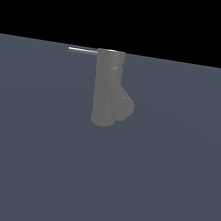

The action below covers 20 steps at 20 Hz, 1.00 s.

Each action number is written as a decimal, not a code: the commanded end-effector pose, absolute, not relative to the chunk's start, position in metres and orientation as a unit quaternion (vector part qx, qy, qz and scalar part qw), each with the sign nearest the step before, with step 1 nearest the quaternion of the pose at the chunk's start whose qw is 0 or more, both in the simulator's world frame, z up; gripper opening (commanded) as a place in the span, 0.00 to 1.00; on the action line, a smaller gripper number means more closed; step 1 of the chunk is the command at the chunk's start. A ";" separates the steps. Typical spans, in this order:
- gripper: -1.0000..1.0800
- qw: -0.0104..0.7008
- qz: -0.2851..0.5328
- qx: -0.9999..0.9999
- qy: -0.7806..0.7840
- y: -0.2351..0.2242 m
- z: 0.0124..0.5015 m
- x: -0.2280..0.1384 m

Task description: Turn on the faucet by rotating a designated handle.

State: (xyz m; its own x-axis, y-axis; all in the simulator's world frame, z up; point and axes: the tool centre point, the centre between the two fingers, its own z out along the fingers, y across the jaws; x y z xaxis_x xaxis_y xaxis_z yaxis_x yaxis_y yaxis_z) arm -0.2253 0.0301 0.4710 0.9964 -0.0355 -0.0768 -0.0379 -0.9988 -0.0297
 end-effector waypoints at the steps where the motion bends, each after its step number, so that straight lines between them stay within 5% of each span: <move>1: 0.00 0.018 0.038 -0.998 0.037 0.032 0.470 -0.215; 20: 0.00 0.031 0.041 -0.967 0.249 0.064 0.440 -0.096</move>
State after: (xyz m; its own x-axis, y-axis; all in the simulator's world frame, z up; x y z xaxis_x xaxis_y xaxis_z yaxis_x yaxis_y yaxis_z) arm -0.1061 0.0607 0.4439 0.8902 -0.4461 -0.0930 -0.4511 -0.8915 -0.0414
